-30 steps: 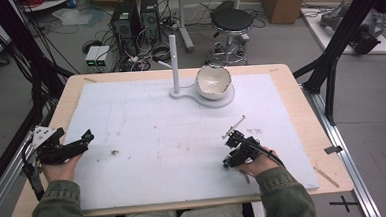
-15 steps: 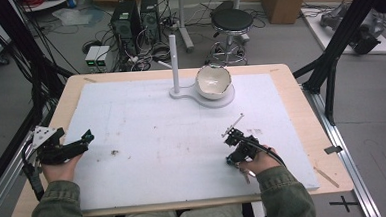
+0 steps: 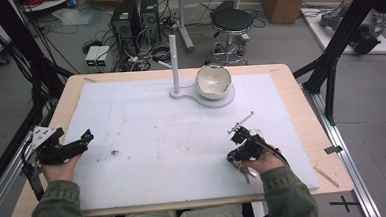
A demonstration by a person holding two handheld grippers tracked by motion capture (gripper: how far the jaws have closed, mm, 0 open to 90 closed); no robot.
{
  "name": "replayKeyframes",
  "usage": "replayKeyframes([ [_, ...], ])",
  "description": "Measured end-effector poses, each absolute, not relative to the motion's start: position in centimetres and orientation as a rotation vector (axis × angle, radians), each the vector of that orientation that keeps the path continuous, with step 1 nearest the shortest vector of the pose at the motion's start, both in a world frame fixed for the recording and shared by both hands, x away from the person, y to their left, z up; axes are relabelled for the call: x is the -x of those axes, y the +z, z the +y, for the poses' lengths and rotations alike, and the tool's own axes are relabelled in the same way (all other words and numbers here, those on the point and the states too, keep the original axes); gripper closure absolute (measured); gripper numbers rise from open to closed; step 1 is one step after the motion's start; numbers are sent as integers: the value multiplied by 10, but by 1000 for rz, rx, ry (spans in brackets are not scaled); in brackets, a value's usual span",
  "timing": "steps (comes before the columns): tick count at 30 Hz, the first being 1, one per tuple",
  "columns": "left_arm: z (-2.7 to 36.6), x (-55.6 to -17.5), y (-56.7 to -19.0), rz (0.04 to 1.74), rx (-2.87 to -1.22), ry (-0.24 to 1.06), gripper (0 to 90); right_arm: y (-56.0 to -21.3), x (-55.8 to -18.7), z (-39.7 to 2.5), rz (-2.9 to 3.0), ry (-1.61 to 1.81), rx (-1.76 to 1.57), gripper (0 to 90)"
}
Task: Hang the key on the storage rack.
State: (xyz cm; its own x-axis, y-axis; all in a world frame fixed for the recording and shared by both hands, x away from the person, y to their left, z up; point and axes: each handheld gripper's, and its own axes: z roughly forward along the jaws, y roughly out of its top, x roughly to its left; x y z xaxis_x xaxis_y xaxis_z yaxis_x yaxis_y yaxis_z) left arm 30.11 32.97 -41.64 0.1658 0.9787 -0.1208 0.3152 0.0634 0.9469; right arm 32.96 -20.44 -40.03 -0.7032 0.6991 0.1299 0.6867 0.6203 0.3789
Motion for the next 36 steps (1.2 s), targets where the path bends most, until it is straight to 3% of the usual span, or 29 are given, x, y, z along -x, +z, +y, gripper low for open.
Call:
replayKeyframes([
  [17,330,-301,-416,1330,-1444,837,17,-377,-325,-220,2685,846,-1193,841],
  [20,330,-301,-416,1331,-1444,836,17,-374,-325,-222,2669,920,-1211,888],
  [36,329,-301,-416,1331,-1444,837,17,-357,-321,-224,2612,1137,-1182,889],
])
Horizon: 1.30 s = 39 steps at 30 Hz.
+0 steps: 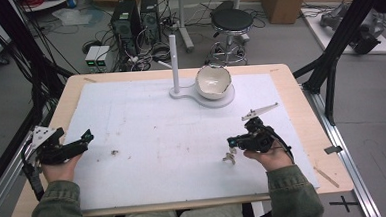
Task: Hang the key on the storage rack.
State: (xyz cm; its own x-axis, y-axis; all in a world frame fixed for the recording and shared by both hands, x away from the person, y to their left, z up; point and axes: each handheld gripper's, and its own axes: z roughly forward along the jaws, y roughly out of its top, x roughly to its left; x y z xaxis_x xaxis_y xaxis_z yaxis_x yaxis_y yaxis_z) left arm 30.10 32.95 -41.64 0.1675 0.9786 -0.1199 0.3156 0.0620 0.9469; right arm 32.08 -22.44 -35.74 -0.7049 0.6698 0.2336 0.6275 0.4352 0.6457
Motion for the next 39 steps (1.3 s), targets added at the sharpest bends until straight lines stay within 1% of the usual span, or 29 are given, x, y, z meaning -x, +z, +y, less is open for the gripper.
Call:
replayKeyframes([
  [14,329,-300,-416,1329,-1453,842,17,-338,-324,-228,2529,1262,-1185,889],
  [22,328,-299,-416,1331,-1454,845,17,-325,-336,-225,2503,1356,-1176,889],
  [39,329,-299,-416,1329,-1452,845,17,-297,-354,-218,2457,1426,-1182,888],
])
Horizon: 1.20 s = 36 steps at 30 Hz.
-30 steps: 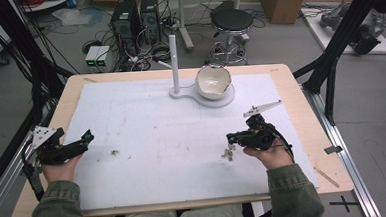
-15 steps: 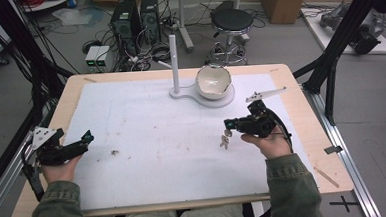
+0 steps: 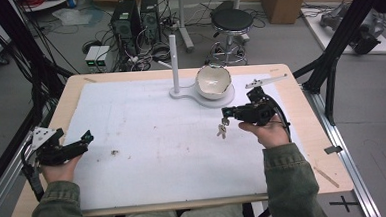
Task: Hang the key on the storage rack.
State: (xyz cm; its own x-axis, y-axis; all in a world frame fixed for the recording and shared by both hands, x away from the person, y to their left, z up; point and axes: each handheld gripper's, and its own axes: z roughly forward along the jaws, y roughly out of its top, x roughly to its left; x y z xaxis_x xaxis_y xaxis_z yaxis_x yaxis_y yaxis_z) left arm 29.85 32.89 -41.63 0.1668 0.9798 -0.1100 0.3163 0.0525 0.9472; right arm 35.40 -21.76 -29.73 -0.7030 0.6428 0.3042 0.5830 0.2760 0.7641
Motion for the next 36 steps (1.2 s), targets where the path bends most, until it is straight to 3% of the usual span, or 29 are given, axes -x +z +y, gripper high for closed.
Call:
replayKeyframes([
  [36,329,-300,-417,1328,-1450,844,17,-256,-409,-191,2454,1435,-1181,884],
])
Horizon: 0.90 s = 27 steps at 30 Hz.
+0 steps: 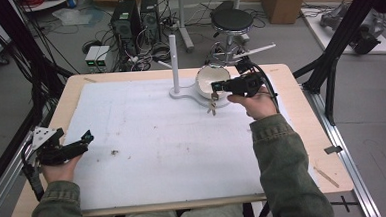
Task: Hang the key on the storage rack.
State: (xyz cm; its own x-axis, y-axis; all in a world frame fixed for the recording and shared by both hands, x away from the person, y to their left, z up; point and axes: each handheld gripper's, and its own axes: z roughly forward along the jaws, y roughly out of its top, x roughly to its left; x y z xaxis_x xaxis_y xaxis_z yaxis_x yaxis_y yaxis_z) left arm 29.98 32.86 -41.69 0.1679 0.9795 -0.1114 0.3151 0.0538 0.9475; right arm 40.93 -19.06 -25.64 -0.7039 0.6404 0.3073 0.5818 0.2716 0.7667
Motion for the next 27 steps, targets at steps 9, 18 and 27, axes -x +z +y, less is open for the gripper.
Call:
replayKeyframes([
  [9,329,-300,-417,1329,-1456,844,17,-247,-427,-180,2437,1409,-1208,883],
  [18,328,-300,-417,1329,-1457,843,17,-238,-437,-162,2456,1428,-1186,882],
  [27,328,-301,-418,1326,-1459,843,17,-226,-450,-141,2459,1408,-1164,882],
])
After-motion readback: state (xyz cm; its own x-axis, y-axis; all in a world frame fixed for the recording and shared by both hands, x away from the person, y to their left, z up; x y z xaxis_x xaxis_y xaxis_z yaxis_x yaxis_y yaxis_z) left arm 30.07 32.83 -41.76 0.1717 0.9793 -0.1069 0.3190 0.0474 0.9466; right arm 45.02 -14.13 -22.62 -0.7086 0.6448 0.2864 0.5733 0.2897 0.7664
